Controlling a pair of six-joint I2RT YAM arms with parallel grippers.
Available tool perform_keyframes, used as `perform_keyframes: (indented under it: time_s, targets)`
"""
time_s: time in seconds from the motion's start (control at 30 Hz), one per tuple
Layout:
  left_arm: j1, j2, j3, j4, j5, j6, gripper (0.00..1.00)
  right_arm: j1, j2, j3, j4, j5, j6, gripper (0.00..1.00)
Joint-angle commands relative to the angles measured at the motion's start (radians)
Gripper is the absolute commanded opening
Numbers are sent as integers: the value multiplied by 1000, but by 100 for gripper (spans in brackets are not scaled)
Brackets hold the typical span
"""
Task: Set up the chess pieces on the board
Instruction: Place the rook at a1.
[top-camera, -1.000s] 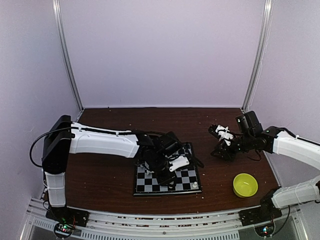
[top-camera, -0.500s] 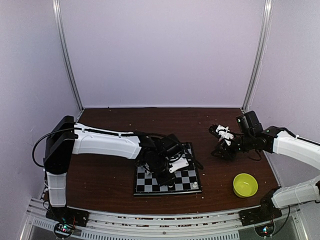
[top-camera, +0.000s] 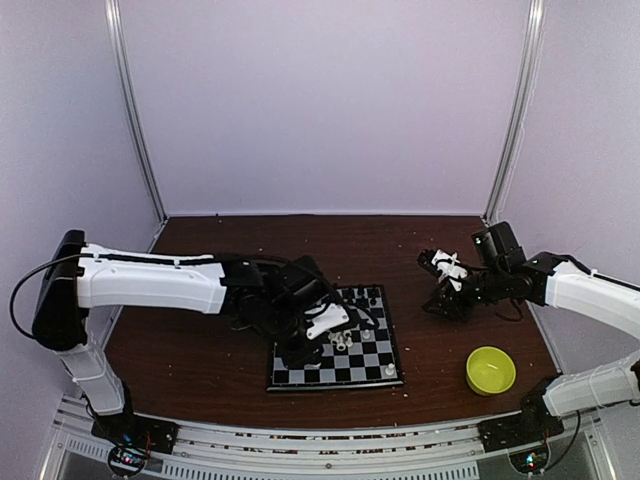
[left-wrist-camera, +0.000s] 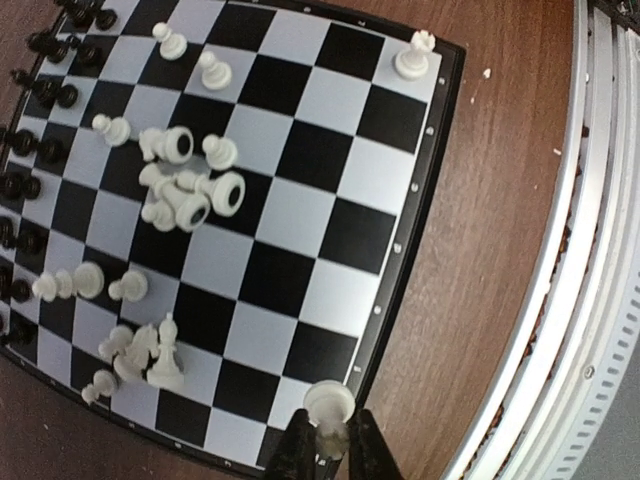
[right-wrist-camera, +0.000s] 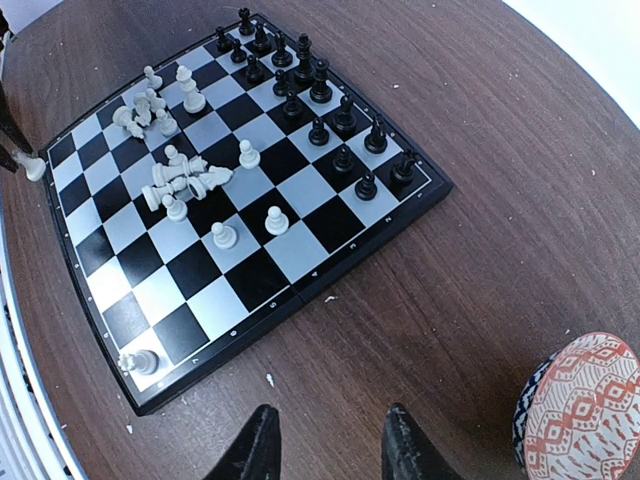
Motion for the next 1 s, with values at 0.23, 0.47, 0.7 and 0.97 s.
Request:
perform_keyframes:
  time_s: [0.23,0.47,0.7,0.97]
  targets:
    - [30,-153,-249,43,-47,-118,9,-7,2,31,3,-5,-5,34]
    - [46,-112,-252,45,-68,-114,9,-7,-7,28,3,0,-3,34]
    - [65,-101,-253,67,-60,-115,10,-10,1,27,4,3,-8,34]
    - [65,-70,-254,78,-47,-109,10,-12,8,28,2,1,-11,34]
